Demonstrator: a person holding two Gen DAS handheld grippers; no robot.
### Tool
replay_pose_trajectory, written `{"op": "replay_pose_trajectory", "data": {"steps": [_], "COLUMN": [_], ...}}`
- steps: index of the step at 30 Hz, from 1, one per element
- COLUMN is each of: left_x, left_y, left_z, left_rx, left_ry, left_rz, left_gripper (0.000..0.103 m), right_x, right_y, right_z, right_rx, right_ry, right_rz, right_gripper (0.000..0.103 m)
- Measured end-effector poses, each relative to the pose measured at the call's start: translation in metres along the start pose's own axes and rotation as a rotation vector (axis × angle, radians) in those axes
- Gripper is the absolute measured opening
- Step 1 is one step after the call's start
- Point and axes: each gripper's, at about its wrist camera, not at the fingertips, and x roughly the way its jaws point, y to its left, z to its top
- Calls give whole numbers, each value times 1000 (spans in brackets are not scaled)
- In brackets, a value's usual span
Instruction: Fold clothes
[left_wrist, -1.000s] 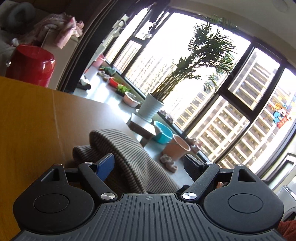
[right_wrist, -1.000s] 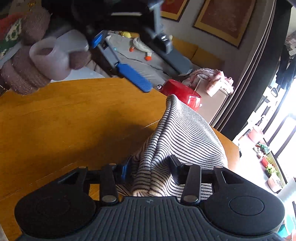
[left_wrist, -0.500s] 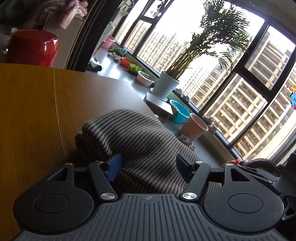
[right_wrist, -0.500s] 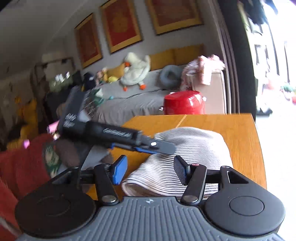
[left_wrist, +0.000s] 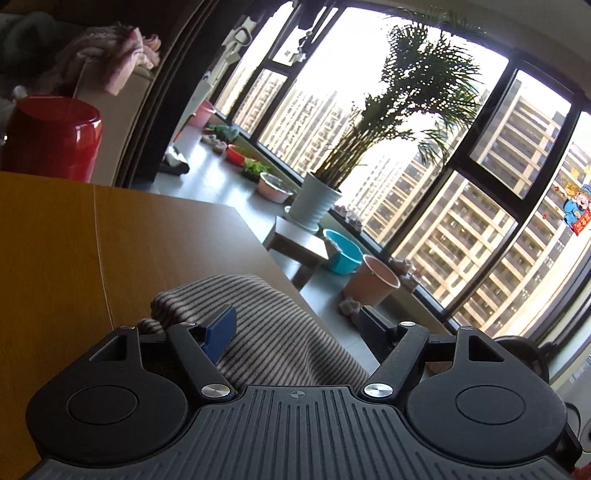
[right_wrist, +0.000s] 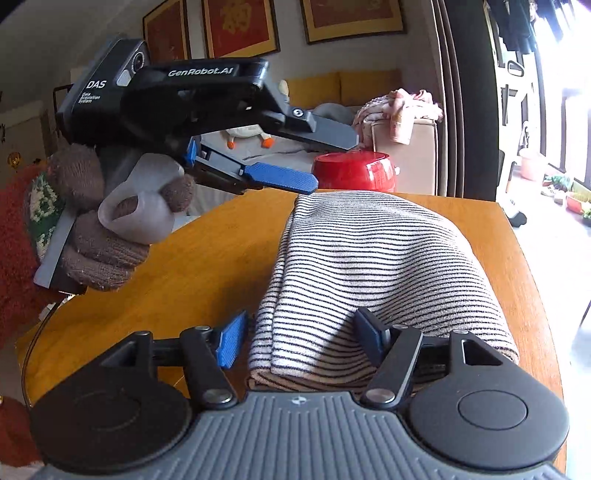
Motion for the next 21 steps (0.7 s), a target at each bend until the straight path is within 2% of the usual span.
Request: {"op": "replay_pose_trajectory", "data": {"steps": [3, 7, 11, 13, 14, 17, 19, 21], "left_x": [23, 26, 23, 22, 22, 22, 21, 21], "left_y": [8, 20, 22, 23, 23, 22, 22, 23], "left_z": [-11, -15, -18, -20, -20, -20, -20, -20], "left_rx": [-1, -22, -8, 1, 3, 8, 7, 11], "left_ry": [57, 55, 59, 52, 49, 45, 46, 48], "left_rz": [37, 21, 32, 33, 34, 36, 31, 33], "left_gripper": [78, 77, 75, 75, 75, 75, 75, 75], "right_x": [1, -2, -22, -36, -39, -20, 1, 8], "right_y": [5, 6, -12, -23, -29, -46, -47, -32], "right_z": [-1, 3, 22, 33, 37, 49, 41, 26], "right_rx": [-21, -54, 34, 74, 84, 88, 72, -23], "right_ry": [2, 16, 5, -49, -72, -59, 22, 31], "right_rz": [-10, 1, 72, 64, 52, -20, -65, -119], "right_gripper": [70, 70, 70, 70, 70, 70, 70, 72]}}
